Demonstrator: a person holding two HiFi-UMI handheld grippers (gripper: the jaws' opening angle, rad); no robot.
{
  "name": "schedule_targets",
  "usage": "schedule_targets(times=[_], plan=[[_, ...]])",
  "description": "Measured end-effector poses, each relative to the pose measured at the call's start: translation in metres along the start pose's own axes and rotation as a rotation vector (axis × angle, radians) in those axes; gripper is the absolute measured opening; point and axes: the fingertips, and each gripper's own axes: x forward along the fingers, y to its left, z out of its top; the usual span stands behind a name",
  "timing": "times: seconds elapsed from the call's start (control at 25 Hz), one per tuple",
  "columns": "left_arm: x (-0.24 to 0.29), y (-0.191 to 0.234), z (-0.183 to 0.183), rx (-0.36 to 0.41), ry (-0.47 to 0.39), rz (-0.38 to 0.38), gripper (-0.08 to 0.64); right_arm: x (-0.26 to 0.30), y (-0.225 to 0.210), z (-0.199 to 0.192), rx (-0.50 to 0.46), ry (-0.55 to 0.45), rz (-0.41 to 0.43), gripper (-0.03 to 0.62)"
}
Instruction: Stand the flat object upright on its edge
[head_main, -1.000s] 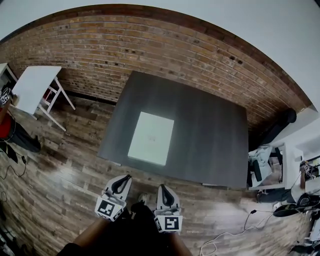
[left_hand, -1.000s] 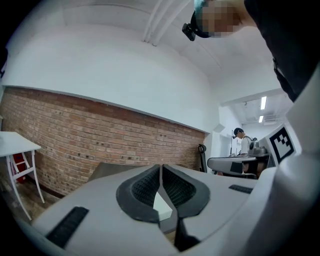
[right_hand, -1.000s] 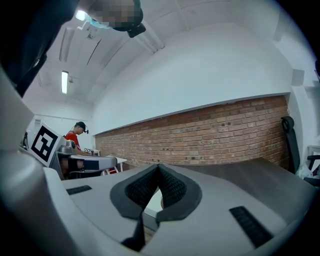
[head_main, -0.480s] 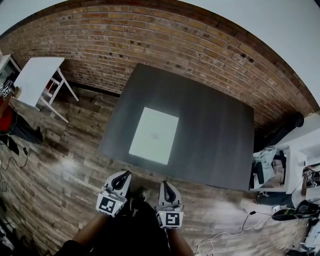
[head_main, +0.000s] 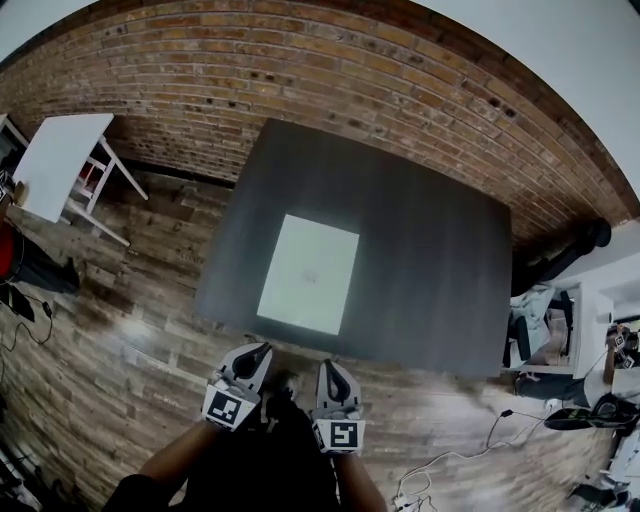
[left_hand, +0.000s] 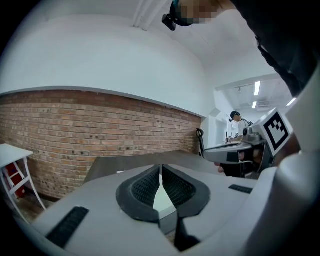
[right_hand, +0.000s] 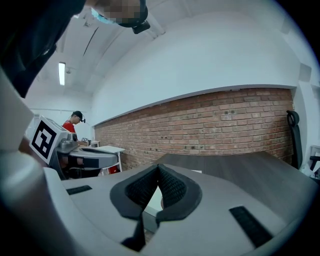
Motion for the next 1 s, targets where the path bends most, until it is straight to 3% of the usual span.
schedule_targets(times=[0.4, 1.0], plan=[[0.033, 0.015, -0.033, 0.031, 0.048, -0.028, 0.044, 0.03, -0.018, -0.028, 0.061, 0.037, -0.044, 0.025], [0.048, 0.037, -0.103, -0.035, 0.143, 0.007, 0.044, 0.047, -0.03, -0.097, 0.05, 0.169, -0.053, 0.025]])
